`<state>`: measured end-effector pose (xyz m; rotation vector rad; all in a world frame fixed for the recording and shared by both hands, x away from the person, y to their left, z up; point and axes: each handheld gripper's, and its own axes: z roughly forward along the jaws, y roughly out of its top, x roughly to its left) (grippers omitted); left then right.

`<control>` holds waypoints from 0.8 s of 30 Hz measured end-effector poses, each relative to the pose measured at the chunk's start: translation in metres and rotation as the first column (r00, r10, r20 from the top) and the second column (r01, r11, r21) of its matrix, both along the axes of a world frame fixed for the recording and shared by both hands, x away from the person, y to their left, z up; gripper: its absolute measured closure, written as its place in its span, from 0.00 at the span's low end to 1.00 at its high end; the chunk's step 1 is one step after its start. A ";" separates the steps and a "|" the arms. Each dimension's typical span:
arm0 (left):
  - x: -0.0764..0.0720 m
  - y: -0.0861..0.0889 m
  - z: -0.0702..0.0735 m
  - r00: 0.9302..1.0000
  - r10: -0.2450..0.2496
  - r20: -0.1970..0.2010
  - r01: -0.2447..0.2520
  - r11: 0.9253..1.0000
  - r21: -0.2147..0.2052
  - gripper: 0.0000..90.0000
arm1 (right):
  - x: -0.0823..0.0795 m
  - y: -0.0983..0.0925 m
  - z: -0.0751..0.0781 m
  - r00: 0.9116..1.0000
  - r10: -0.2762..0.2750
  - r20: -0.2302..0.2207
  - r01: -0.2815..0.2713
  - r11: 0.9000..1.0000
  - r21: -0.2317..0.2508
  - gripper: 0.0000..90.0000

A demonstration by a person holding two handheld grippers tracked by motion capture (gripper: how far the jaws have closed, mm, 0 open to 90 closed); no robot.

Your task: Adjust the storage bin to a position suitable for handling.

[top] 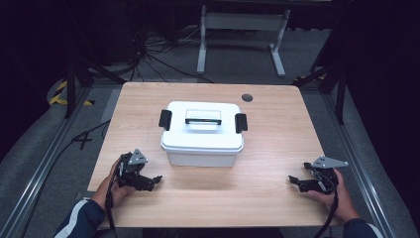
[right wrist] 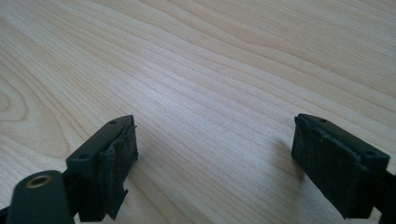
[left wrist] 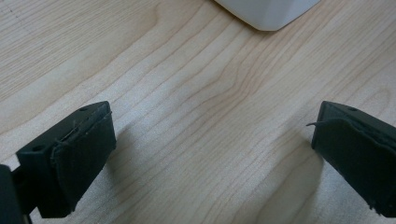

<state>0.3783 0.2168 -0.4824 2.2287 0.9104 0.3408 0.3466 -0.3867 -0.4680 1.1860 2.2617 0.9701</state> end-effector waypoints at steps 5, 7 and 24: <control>-0.001 0.001 0.000 0.999 -0.038 0.005 0.038 0.999 0.004 0.00 | 0.000 -0.003 0.001 1.000 0.023 -0.004 -0.023 1.000 -0.004 0.19; -0.001 0.001 0.000 0.999 -0.039 0.004 0.039 0.999 0.004 0.00 | 0.000 -0.003 0.003 0.999 0.034 -0.017 -0.034 0.999 -0.015 0.26; -0.003 -0.003 0.000 0.994 -0.114 0.003 0.114 0.994 0.002 0.00 | 0.004 0.021 0.043 0.985 0.170 -0.008 -0.170 0.981 -0.090 0.38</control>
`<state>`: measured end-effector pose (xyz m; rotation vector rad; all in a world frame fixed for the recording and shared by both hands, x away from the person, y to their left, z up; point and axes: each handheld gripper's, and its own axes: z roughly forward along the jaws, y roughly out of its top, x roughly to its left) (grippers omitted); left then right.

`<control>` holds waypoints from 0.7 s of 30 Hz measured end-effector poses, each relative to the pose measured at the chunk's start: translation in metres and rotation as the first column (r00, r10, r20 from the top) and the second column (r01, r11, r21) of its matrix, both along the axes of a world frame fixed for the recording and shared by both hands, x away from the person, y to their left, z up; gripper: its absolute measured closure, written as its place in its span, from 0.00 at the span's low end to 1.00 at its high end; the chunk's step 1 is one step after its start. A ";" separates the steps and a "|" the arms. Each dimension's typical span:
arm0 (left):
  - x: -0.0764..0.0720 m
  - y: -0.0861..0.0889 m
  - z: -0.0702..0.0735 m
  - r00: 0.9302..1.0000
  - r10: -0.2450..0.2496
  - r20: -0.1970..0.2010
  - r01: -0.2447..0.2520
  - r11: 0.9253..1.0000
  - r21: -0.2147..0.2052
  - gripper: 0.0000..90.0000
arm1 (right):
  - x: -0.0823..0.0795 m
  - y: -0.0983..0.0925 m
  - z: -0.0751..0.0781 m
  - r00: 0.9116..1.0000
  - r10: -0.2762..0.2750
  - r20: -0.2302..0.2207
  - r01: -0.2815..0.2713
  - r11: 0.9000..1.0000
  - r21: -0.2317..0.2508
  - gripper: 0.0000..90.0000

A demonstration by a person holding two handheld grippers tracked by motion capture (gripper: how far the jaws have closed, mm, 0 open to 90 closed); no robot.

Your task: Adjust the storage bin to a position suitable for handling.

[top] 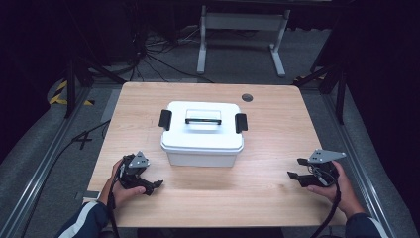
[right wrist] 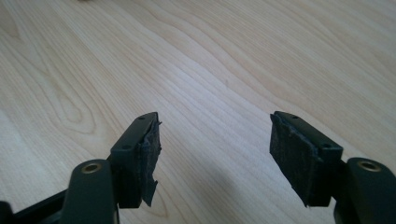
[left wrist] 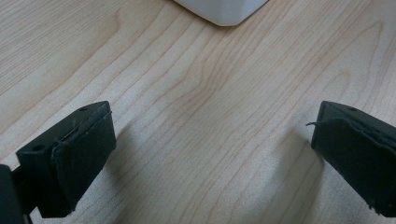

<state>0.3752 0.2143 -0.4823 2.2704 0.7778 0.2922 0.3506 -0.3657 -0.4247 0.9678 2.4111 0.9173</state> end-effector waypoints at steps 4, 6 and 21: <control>0.000 0.000 0.000 1.000 0.001 0.001 -0.001 1.000 0.001 0.00 | 0.001 0.007 0.012 0.999 0.037 0.009 -0.037 0.999 -0.014 0.39; 0.000 0.000 0.000 1.000 0.001 0.001 -0.001 1.000 0.001 0.00 | 0.002 0.011 0.020 0.999 0.049 0.022 -0.048 0.999 -0.025 0.40; 0.000 0.000 0.000 1.000 -0.001 0.000 0.001 1.000 0.000 0.00 | 0.028 0.057 0.081 0.982 0.169 0.087 -0.159 0.981 -0.112 0.43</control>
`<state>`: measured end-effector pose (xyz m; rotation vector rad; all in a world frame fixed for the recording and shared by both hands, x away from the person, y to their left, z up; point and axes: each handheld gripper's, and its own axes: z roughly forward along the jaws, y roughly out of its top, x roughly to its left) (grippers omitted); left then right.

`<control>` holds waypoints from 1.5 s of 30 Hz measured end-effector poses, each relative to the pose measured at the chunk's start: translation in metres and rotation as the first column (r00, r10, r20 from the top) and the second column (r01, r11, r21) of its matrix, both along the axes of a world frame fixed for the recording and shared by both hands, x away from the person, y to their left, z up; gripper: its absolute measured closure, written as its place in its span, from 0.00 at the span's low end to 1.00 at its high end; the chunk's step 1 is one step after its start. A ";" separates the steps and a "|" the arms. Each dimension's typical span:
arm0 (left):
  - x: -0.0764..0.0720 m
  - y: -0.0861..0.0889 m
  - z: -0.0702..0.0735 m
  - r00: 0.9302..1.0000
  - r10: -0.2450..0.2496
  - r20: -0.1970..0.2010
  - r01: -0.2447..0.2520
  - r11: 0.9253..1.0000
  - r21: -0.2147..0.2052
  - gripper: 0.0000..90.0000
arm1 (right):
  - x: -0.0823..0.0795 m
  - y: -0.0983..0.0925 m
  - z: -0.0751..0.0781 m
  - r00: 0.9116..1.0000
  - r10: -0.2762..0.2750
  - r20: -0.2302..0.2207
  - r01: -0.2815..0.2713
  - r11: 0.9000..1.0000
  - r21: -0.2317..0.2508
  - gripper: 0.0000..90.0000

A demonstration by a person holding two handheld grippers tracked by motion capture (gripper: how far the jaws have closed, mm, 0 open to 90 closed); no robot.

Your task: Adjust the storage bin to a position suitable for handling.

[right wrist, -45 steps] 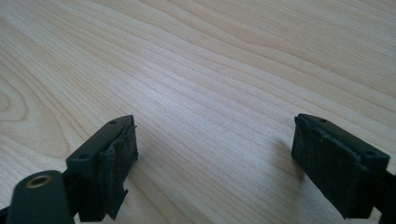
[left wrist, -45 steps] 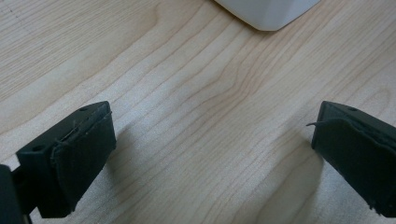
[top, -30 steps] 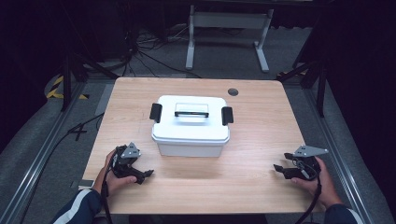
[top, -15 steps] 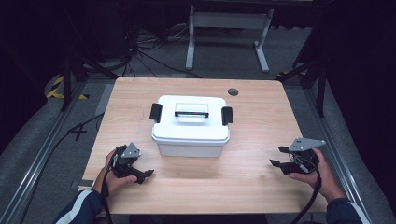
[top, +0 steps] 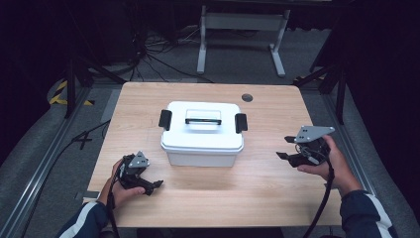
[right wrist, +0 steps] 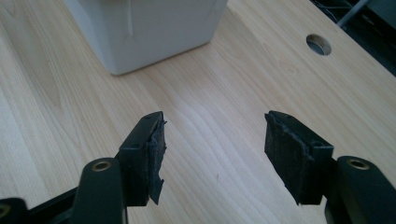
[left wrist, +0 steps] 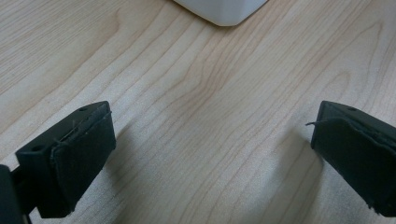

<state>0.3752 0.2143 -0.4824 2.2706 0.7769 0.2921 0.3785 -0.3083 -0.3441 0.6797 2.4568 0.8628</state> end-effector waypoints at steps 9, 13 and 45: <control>0.000 0.000 0.000 1.000 -0.003 0.000 0.003 1.000 0.000 0.00 | 0.013 0.023 0.017 0.998 0.061 0.010 -0.060 0.998 -0.021 0.44; 0.000 0.000 0.000 1.000 -0.005 -0.002 0.005 1.000 0.001 0.00 | 0.020 0.034 0.026 0.997 0.082 0.011 -0.082 0.995 -0.051 0.45; 0.001 0.000 0.000 1.000 -0.008 0.001 0.008 1.000 -0.004 0.01 | 0.070 0.148 0.060 0.960 0.279 -0.018 -0.277 0.940 -0.200 0.49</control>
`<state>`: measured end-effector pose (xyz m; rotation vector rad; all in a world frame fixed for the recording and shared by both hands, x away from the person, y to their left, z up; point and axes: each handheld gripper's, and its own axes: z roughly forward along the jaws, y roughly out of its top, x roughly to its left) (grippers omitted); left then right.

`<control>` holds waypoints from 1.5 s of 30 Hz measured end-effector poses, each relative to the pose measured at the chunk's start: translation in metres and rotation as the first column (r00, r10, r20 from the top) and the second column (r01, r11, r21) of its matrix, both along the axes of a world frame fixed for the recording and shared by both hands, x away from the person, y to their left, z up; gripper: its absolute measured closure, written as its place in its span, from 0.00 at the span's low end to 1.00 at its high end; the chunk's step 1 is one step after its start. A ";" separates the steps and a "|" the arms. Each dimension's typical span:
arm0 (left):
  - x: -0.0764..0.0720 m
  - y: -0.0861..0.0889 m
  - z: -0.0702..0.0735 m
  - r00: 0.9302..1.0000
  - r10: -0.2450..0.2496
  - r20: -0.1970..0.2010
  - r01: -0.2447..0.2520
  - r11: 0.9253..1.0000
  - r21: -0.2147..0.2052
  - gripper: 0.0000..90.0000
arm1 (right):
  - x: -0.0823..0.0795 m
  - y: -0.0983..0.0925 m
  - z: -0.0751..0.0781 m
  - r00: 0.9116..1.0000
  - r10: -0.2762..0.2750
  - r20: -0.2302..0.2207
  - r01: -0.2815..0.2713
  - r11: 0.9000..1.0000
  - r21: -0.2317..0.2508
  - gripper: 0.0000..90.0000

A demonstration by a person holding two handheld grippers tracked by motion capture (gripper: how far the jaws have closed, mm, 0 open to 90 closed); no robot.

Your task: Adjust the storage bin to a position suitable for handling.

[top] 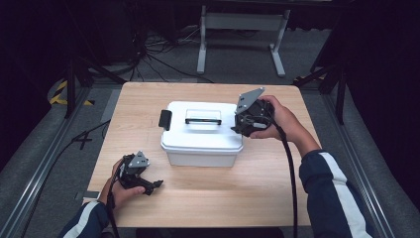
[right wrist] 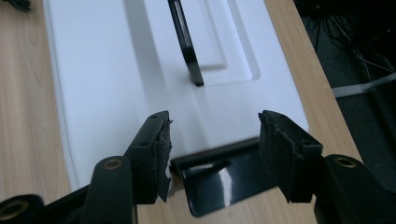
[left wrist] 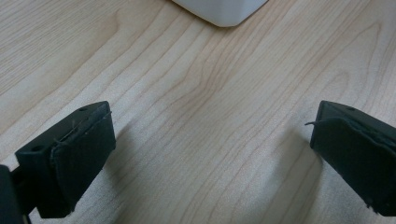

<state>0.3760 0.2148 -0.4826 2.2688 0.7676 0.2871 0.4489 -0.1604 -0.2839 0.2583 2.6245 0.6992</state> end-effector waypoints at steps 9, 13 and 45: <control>0.000 0.000 0.000 1.000 -0.004 -0.001 0.004 1.000 -0.001 0.01 | 0.008 0.032 -0.002 0.999 0.036 -0.010 -0.037 0.998 -0.059 0.51; 0.001 0.000 0.000 1.000 -0.009 0.004 0.009 1.000 0.003 0.00 | 0.010 0.042 -0.002 0.999 0.050 -0.006 -0.050 0.995 -0.086 0.55; 0.001 0.000 0.001 1.000 -0.007 0.001 0.007 1.000 0.010 0.01 | 0.016 0.091 -0.007 0.991 0.130 0.020 -0.123 0.973 -0.196 0.92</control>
